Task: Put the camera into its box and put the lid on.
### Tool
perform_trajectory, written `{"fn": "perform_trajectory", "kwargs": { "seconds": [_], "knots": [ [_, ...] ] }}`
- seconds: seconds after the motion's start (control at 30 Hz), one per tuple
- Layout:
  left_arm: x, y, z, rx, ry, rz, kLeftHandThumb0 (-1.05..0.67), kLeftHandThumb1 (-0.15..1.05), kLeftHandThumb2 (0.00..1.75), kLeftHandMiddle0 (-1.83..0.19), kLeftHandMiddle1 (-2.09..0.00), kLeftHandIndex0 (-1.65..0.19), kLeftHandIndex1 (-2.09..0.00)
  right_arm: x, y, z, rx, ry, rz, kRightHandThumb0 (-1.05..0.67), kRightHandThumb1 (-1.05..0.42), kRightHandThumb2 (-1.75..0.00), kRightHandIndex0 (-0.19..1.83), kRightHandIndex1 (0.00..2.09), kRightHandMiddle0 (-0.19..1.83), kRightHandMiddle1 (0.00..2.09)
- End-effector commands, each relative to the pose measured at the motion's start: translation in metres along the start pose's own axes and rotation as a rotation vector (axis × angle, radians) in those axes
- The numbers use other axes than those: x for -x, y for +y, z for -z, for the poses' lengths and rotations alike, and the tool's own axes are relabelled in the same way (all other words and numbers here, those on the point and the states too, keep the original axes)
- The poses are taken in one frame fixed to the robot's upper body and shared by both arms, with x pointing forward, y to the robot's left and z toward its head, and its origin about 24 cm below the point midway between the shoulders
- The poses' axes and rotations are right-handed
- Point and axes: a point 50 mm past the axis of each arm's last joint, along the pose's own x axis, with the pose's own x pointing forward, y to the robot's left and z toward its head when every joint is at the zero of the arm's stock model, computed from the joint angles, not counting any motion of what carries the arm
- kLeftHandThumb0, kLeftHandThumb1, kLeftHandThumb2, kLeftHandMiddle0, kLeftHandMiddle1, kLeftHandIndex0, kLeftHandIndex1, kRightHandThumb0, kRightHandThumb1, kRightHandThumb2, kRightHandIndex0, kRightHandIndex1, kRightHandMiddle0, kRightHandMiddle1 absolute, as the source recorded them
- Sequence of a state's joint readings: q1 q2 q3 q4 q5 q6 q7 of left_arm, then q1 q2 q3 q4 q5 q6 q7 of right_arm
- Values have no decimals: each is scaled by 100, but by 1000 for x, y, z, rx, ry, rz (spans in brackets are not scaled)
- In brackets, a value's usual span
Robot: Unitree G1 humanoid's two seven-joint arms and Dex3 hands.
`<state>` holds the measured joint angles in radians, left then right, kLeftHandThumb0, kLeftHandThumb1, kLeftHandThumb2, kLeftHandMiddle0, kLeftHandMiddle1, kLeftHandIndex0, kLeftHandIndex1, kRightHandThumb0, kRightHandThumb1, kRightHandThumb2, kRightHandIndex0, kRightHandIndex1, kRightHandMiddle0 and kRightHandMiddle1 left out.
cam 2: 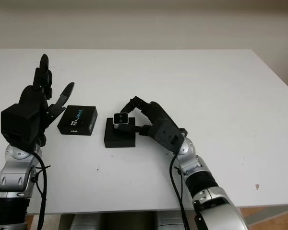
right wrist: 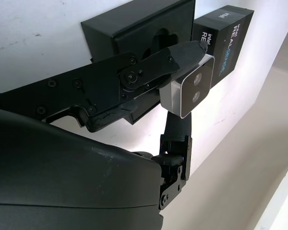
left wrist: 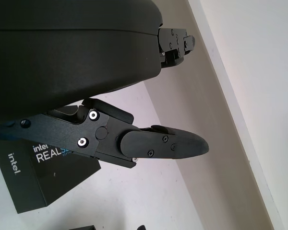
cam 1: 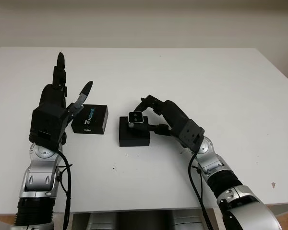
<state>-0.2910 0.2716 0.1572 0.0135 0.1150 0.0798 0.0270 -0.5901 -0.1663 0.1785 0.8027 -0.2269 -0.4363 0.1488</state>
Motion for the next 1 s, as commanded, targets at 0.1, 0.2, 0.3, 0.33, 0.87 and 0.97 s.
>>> {"fn": "perform_trajectory", "kwargs": {
  "seconds": [0.1,0.2,0.3,0.33,0.87,0.97],
  "knots": [
    [1,1,-3,4,-15,-3,-60,105,30,10,-5,12,-5,-1,3,-4,-4,-10,14,-49,-103,-5,25,6,40,158],
    [1,1,-3,-1,-14,-6,-60,105,30,10,-5,11,-6,-1,5,-4,-5,-7,21,-49,-102,-5,25,6,40,157],
    [1,0,-4,-5,-17,-7,-59,105,30,9,-6,10,-6,-1,7,-4,-1,-4,27,-50,-103,-5,25,6,39,157],
    [1,0,-4,-5,-17,-7,-60,105,30,9,-6,10,-6,-1,8,-4,0,-3,29,-50,-103,-5,25,5,39,157],
    [1,0,-4,6,-18,-4,-60,105,29,10,-5,11,-5,3,11,2,12,14,38,-49,-102,-5,26,6,39,165],
    [1,0,-4,9,-15,-3,-60,105,29,10,-5,12,-5,4,11,3,25,19,32,-48,-102,-5,26,6,38,166]
  ]
}}
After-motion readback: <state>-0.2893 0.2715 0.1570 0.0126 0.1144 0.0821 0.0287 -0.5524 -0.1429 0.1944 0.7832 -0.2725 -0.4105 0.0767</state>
